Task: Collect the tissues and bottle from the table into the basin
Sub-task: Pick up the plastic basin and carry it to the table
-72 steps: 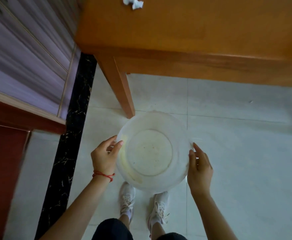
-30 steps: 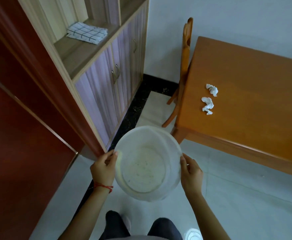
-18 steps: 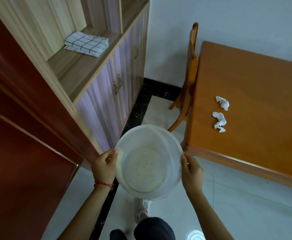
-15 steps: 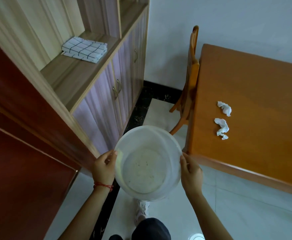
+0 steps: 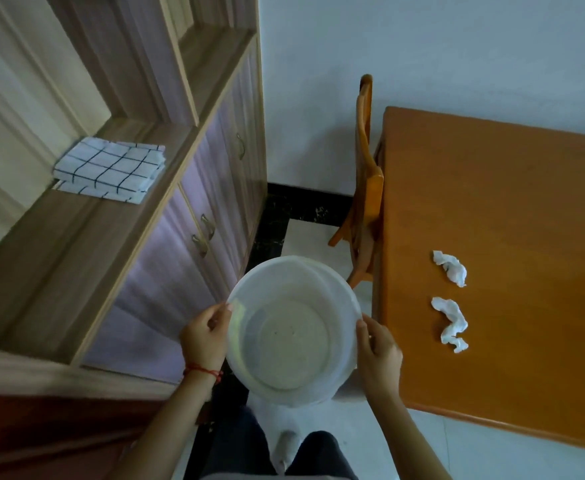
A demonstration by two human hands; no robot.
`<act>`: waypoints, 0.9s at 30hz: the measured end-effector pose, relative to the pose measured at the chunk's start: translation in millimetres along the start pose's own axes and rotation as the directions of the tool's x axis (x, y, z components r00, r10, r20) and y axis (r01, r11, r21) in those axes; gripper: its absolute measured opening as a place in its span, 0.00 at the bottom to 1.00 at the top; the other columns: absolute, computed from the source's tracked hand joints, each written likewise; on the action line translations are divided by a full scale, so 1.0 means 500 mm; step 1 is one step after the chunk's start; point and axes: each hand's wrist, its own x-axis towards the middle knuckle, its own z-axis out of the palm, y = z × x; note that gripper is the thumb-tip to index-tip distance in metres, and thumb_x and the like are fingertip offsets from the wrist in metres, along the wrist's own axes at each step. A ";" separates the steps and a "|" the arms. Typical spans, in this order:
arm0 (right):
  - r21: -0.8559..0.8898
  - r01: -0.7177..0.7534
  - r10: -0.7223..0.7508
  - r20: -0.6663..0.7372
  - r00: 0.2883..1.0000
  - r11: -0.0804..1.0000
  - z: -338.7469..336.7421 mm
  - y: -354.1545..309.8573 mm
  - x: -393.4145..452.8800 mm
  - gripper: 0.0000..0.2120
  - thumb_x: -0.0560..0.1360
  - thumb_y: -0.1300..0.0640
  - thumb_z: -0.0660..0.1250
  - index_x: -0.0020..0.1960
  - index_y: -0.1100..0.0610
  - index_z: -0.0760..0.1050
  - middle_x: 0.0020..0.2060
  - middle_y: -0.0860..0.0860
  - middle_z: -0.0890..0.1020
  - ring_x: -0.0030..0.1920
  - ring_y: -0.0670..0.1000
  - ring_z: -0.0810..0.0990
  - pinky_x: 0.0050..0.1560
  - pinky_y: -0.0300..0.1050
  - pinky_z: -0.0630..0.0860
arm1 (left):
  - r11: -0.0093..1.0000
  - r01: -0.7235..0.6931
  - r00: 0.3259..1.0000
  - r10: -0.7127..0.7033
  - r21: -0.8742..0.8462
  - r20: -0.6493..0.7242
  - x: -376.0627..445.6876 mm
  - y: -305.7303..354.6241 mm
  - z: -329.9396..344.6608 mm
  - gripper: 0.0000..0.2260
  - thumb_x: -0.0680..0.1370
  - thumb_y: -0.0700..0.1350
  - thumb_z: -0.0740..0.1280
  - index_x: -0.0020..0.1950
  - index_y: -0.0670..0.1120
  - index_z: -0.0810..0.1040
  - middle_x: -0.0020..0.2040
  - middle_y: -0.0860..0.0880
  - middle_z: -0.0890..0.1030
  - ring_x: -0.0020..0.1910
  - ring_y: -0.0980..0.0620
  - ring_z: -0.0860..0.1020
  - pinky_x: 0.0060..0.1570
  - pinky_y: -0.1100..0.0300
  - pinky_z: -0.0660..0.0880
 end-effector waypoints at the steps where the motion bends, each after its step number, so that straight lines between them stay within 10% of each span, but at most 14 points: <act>1: 0.010 -0.011 0.011 -0.019 1.000 1.000 0.005 0.000 0.013 0.11 0.77 0.55 0.60 0.54 0.57 0.78 0.45 0.49 0.80 0.43 0.44 0.77 0.42 0.31 0.69 | 1.000 -0.023 0.999 0.023 0.019 0.024 0.023 0.005 0.014 0.09 0.74 0.43 0.66 0.46 0.39 0.81 0.41 0.37 0.83 0.41 0.42 0.78 0.42 0.57 0.70; 27: 0.118 -0.386 0.398 -0.413 0.819 0.915 0.102 -0.012 0.085 0.12 0.78 0.54 0.58 0.56 0.55 0.76 0.48 0.50 0.80 0.43 0.41 0.77 0.43 0.32 0.72 | 0.916 -0.394 0.753 0.273 0.078 0.598 0.325 0.106 0.251 0.11 0.73 0.43 0.67 0.51 0.38 0.80 0.46 0.37 0.83 0.43 0.46 0.78 0.44 0.58 0.70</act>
